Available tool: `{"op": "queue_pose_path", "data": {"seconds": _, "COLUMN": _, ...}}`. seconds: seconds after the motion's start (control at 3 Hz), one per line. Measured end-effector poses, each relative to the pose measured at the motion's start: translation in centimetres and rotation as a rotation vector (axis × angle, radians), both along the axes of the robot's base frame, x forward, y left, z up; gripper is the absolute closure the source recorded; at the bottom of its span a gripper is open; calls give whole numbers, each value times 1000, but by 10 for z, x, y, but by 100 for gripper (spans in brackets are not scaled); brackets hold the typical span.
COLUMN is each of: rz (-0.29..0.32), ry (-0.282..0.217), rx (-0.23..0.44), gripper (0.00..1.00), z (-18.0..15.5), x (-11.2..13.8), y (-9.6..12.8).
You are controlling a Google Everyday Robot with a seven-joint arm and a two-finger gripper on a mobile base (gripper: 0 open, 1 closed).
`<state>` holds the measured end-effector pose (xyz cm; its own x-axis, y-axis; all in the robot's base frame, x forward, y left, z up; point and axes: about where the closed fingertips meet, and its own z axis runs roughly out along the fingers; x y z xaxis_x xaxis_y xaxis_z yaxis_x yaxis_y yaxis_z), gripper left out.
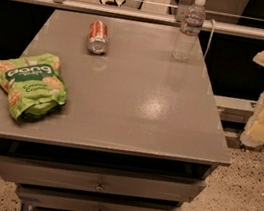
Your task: Pick water bottle
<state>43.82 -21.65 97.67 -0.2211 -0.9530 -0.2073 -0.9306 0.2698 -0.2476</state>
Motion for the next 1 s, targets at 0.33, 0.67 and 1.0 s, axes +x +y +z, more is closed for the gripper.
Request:
{"op": "queue_pose_path", "data": {"seconds": 0.33, "rz": 4, "ry": -21, "rx": 3, "gripper": 0, "z": 1, "x": 3, "y": 2}}
{"op": "queue_pose_path", "data": {"seconds": 0.67, "rz": 20, "ry": -82, "rx": 54, "gripper": 0, "z": -6, "x": 25, "y": 0}}
{"op": "queue_pose_path", "data": {"seconds": 1.0, "rz": 41, "ry": -207, "rx": 127, "gripper": 0, "z": -8, "x": 80, "y": 0}}
